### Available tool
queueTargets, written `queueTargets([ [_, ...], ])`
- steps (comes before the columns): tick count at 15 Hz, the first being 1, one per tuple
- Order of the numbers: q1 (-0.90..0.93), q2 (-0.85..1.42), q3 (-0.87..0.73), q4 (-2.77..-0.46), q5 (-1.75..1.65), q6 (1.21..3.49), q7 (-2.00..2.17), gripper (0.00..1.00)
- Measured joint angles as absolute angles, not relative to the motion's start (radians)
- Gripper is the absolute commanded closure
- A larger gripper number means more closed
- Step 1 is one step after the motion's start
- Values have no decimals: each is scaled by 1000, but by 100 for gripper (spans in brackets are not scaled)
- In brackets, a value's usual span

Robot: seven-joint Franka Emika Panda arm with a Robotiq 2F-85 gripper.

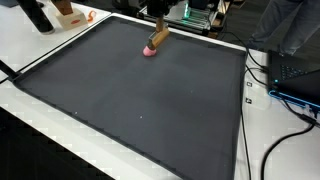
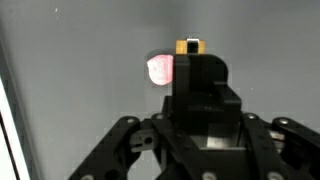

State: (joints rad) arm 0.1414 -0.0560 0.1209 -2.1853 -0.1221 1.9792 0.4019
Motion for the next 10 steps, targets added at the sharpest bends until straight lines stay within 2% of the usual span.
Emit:
queueTargets([
  [10, 65, -332, 7, -2351, -75, 1994, -120, 76],
])
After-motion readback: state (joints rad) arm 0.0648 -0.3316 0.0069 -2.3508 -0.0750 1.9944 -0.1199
